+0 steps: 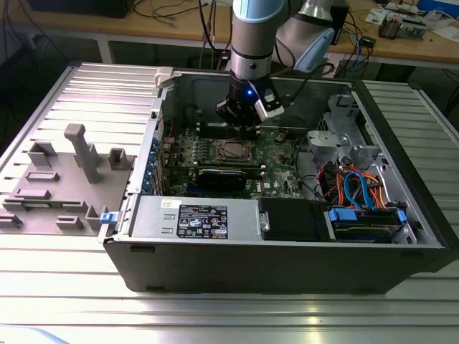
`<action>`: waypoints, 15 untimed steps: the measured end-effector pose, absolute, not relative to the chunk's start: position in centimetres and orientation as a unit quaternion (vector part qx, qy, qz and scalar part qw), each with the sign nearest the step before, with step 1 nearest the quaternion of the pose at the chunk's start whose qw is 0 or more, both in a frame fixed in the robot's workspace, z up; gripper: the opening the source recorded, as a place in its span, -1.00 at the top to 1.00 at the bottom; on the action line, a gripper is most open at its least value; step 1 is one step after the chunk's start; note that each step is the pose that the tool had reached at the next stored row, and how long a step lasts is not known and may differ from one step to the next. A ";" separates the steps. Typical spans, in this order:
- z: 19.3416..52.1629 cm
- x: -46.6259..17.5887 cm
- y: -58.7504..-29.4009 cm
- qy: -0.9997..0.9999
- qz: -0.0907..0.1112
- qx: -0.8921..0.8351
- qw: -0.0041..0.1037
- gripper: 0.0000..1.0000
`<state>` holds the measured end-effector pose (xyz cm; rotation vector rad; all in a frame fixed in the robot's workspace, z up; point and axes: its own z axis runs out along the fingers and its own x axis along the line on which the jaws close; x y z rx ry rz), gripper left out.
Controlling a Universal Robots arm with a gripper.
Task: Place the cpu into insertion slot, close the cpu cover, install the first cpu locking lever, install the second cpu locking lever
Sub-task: 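Install the first cpu locking lever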
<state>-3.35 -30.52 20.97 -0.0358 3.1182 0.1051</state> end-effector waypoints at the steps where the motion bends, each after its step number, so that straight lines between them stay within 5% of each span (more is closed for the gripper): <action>1: 20.9 -3.3 -30.5 0.999 0.034 -0.011 0.011 0.79; 15: 20.5 -3.3 -30.5 0.999 0.034 -0.010 0.011 0.79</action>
